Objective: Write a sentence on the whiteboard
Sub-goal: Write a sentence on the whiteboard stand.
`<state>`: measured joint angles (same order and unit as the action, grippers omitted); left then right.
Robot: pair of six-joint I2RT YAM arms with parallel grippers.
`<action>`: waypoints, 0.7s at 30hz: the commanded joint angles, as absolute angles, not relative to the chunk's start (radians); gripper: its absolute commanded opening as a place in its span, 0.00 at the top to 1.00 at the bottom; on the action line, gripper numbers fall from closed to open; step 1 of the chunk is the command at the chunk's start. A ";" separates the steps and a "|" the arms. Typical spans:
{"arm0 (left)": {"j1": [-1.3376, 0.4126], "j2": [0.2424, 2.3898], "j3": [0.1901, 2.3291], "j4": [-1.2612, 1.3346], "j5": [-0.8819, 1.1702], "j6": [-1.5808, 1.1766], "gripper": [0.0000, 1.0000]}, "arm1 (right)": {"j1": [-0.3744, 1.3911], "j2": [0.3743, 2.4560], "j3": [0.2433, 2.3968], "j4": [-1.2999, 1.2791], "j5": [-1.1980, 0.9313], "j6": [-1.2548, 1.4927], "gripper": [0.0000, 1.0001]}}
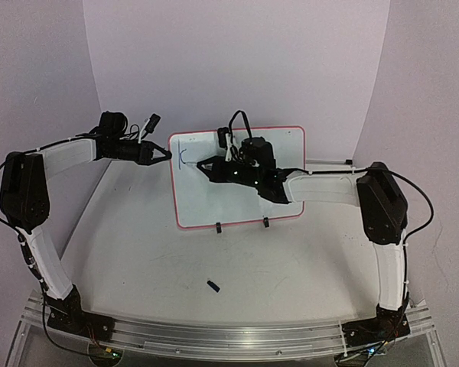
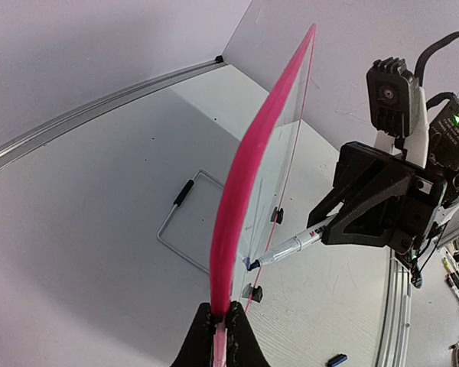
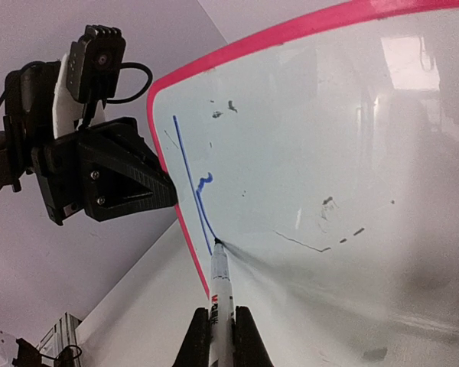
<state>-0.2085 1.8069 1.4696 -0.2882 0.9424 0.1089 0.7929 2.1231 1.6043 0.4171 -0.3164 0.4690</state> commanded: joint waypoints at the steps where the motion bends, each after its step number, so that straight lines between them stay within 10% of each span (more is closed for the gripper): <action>1: -0.222 1.772 1.461 -0.339 0.969 0.131 1.00 | 0.778 2.051 1.570 0.467 -0.229 0.469 1.00; 21: -0.224 1.772 1.460 -0.340 0.966 0.132 1.00 | 0.778 2.007 1.545 0.461 -0.318 0.454 1.00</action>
